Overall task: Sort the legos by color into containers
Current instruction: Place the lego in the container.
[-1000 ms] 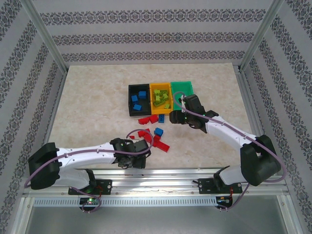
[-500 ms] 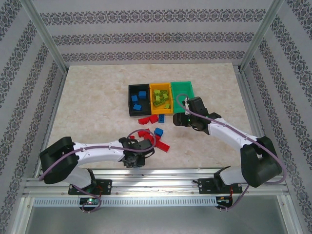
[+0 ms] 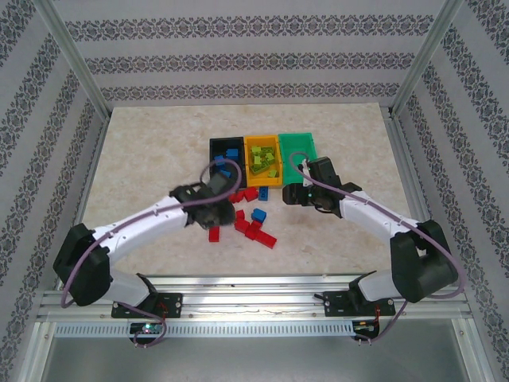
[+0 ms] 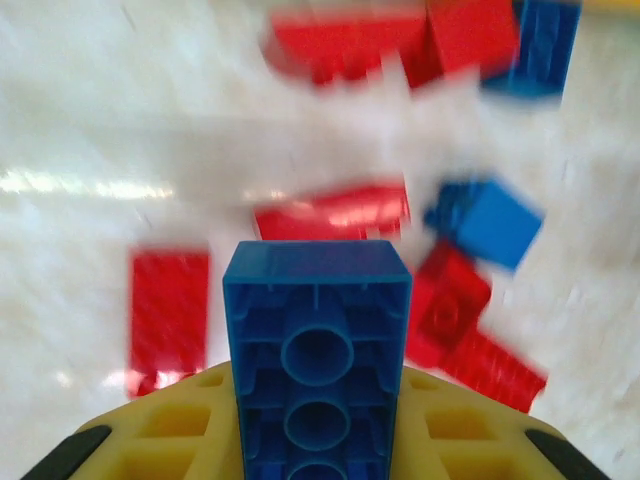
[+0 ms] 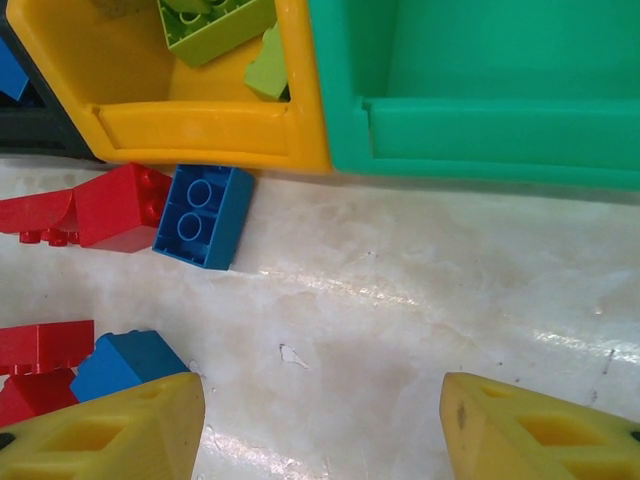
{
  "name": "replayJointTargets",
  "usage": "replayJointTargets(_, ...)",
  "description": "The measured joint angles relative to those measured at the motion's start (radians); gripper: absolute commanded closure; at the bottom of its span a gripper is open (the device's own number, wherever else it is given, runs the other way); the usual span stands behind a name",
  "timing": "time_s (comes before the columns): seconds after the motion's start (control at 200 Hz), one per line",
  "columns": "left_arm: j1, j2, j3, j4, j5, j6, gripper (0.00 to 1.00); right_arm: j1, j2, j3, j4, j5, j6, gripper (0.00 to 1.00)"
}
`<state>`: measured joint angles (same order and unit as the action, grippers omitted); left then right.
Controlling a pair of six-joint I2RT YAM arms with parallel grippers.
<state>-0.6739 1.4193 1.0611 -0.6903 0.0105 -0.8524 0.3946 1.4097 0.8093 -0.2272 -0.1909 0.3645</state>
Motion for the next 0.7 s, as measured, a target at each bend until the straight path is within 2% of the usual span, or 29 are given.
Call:
replayJointTargets(0.13,0.132,0.094,0.180,-0.027,0.010,0.145,0.71,0.004,0.010,0.013,0.000,-0.026,0.005,0.36)
replayJointTargets(0.375,0.233,0.421,0.539,-0.036,0.046,0.341,0.65,0.090,0.037,0.024,-0.001,-0.055,0.031,0.36)
replayJointTargets(0.415,0.245,0.470,0.581,-0.039,0.047,0.360,0.60,0.112,0.045,0.027,-0.001,-0.061,0.035,0.36)
replayJointTargets(0.555,0.281,0.600,0.684,-0.066,0.068,0.425,0.28,0.192,0.091,0.042,-0.004,-0.072,0.060,0.36)
replayJointTargets(0.7,0.294,0.610,0.693,-0.080,0.154,0.455,0.25,0.246,0.127,0.045,-0.008,-0.072,0.079,0.36)
